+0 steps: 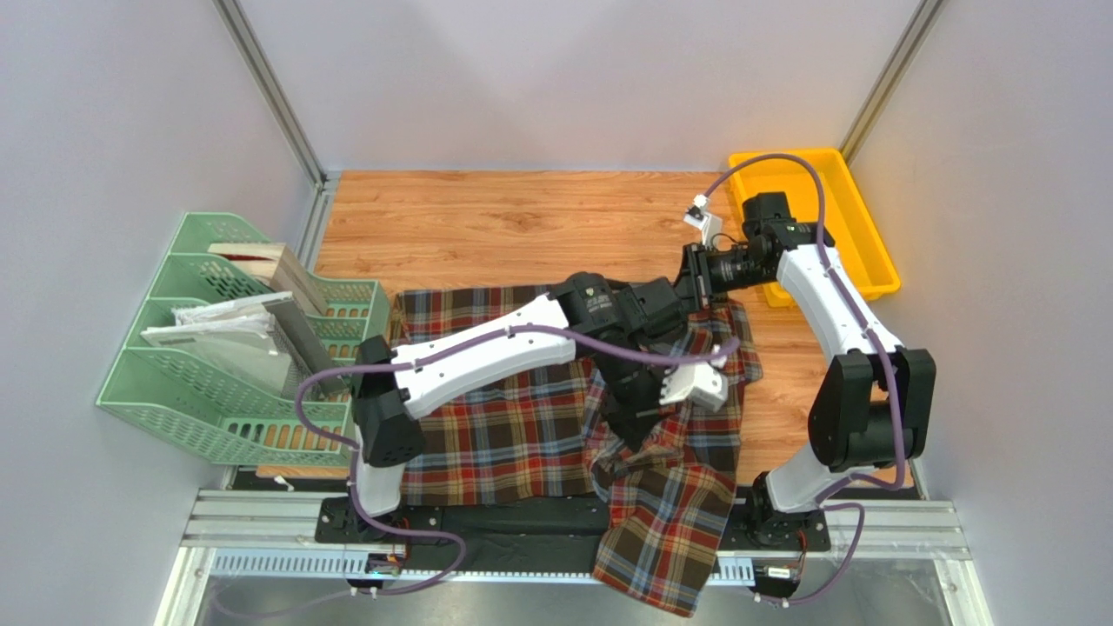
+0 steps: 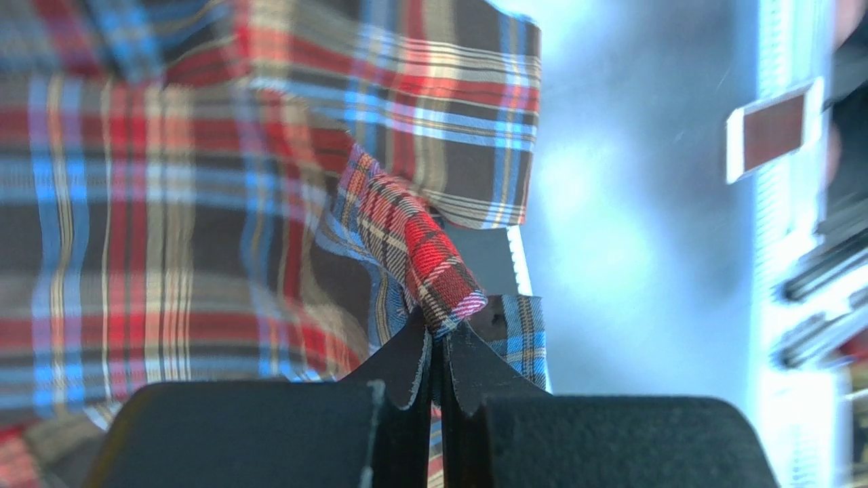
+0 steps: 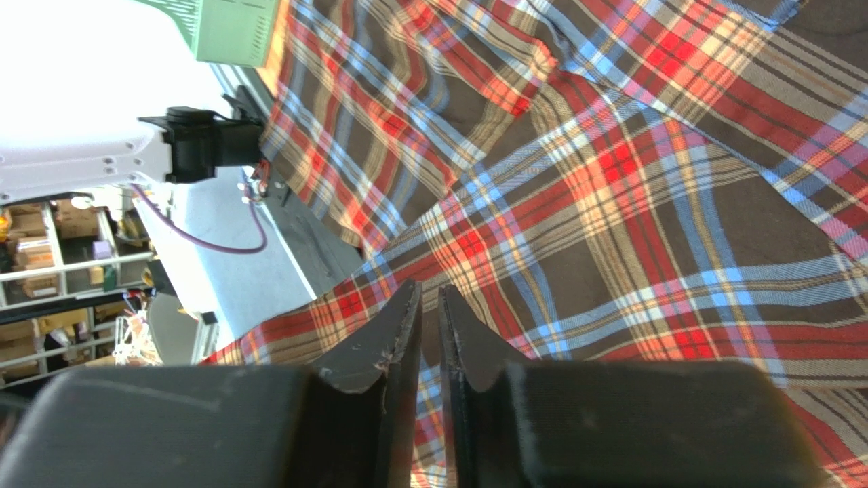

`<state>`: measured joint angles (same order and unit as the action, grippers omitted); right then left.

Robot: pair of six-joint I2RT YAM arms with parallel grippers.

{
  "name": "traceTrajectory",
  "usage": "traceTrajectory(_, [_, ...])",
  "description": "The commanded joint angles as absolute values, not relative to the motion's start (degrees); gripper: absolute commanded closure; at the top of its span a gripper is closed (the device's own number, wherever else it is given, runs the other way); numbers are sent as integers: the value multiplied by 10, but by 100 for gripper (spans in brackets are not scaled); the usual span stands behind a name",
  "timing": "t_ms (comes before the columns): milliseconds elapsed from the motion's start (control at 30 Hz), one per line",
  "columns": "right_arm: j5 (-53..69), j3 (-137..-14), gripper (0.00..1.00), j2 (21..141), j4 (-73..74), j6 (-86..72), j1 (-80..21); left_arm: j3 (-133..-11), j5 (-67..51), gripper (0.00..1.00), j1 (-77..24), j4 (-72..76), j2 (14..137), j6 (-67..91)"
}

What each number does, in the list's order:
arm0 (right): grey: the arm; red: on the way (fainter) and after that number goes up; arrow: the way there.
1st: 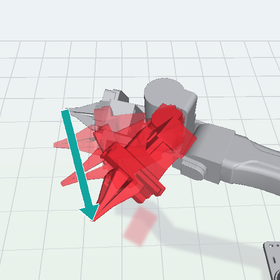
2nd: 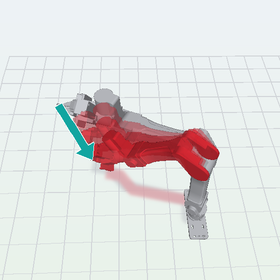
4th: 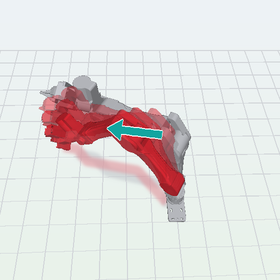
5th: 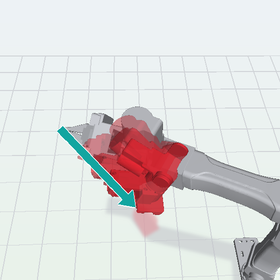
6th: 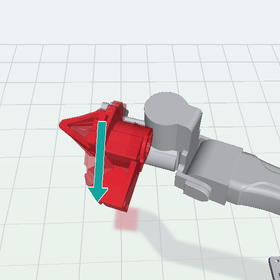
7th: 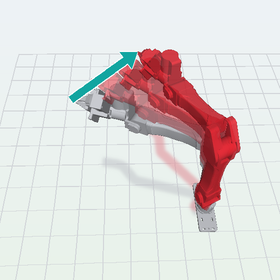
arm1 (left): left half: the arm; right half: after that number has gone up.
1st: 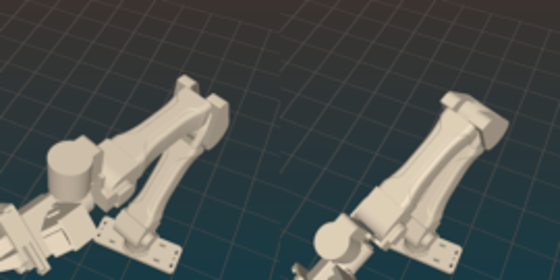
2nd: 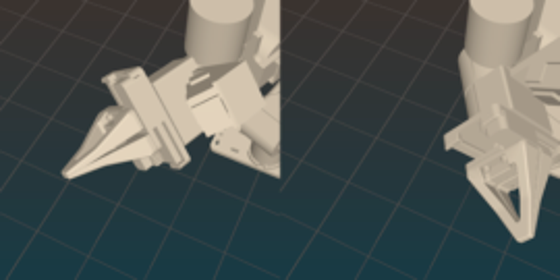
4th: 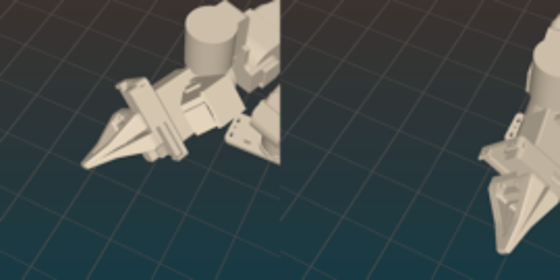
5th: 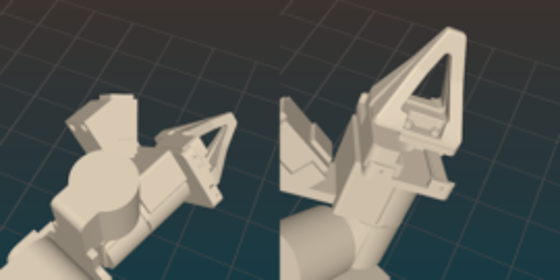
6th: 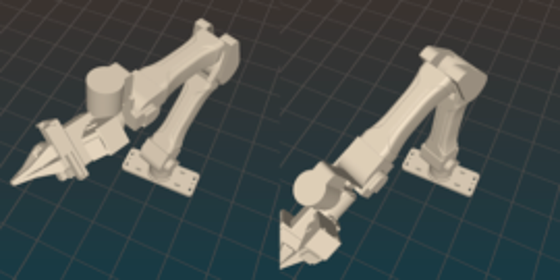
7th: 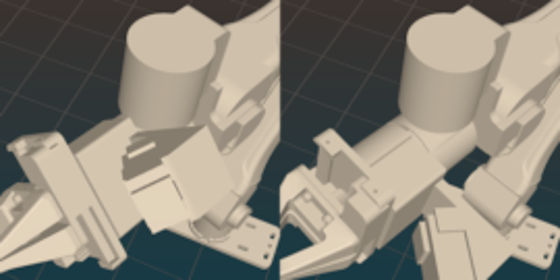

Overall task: Fold and stack the long sleeve shirts
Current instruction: Fold the shirt

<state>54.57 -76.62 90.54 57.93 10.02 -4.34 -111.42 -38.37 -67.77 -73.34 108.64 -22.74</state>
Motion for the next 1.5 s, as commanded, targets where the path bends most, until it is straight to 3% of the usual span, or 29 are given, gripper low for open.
traceTrajectory(0, [515, -788, 80, 913, 567, 131, -46, -1151, -466, 100, -552, -724, 1101, -150])
traceTrajectory(267, [465, -816, 62, 969, 592, 163, -46, -1050, -475, 100, -319, -648, 1131, -130])
traceTrajectory(567, [396, -804, 60, 1030, 597, 197, -46, -854, -490, 100, -156, -556, 1087, -102])
traceTrajectory(733, [378, -797, 60, 1041, 585, 197, -46, -775, -490, 100, -104, -497, 1050, -70])
traceTrajectory(967, [349, -800, 60, 1048, 584, 199, -46, -794, -502, 100, -78, -499, 1031, -107])
traceTrajectory(1367, [317, -801, 61, 1032, 585, 193, -40, -754, -400, 100, -25, -451, 1018, -91])
traceTrajectory(1467, [318, -807, 61, 1028, 595, 196, -41, -764, -361, 82, -20, -465, 1018, -92])
